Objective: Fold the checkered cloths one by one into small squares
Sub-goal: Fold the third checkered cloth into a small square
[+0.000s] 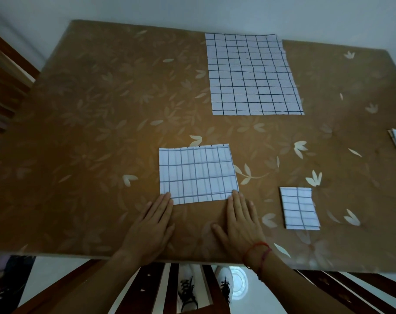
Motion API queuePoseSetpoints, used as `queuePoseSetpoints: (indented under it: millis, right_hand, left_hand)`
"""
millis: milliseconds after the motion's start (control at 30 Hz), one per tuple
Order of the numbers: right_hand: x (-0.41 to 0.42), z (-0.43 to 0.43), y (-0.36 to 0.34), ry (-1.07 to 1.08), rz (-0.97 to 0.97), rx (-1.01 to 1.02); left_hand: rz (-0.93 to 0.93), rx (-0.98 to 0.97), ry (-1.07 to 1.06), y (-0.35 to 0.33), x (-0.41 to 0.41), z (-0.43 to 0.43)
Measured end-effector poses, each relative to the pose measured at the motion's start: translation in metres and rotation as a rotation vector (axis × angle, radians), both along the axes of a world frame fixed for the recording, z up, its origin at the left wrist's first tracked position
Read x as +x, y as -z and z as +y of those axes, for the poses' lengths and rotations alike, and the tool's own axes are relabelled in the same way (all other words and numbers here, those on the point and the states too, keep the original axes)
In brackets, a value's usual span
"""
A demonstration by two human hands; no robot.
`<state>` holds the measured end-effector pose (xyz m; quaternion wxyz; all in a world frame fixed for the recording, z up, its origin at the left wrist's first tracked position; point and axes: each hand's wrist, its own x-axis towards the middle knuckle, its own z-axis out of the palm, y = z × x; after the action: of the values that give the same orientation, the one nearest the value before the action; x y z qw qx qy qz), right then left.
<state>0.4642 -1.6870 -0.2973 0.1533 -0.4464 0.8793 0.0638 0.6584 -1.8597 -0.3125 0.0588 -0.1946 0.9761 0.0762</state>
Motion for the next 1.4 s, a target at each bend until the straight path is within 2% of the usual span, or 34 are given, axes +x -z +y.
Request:
queuePoseSetpoints:
  millis: [100,267,367,500,600,700,967,1067,1167,1300,1400]
  right_hand:
    - [-0.003,0.0,0.001,-0.003,0.015,-0.036]
    - [-0.013,-0.01,-0.011,0.051,0.02,-0.147]
    - [-0.02,-0.015,-0.017,0.053,0.014,-0.182]
    - [-0.029,-0.018,-0.021,0.036,-0.038,-0.184]
    - [-0.041,-0.025,-0.03,0.07,-0.181,-0.23]
    - [-0.053,-0.04,-0.038,0.183,-0.283,-0.305]
    - [-0.091,-0.089,-0.049,0.717,-0.609,-0.453]
    - [-0.1,-0.101,-0.055,0.794,-0.653,-0.432]
    - [-0.104,-0.102,-0.057,0.79,-0.727,-0.273]
    - [-0.105,-0.117,-0.051,0.886,-0.839,-0.452]
    - [-0.104,-0.12,-0.046,0.9,-0.88,-0.432]
  left_hand:
    - [0.024,0.032,-0.032,-0.002,-0.003,0.0]
    - [0.221,0.136,-0.177,-0.014,-0.028,-0.002]
    - [0.265,0.148,-0.217,-0.017,-0.061,-0.003]
    - [0.123,0.112,-0.225,-0.018,-0.099,-0.004]
    - [0.008,0.113,-0.238,-0.015,-0.109,-0.003]
    - [0.003,0.132,-0.248,-0.013,-0.108,-0.003]
    - [0.054,0.144,-0.256,-0.008,-0.104,-0.005]
    - [0.066,0.149,-0.271,-0.006,-0.103,-0.005]
    - [0.076,0.143,-0.279,-0.006,-0.102,-0.005]
    - [0.093,0.149,-0.28,-0.005,-0.101,-0.005]
    - [0.101,0.163,-0.264,-0.005,-0.099,-0.008]
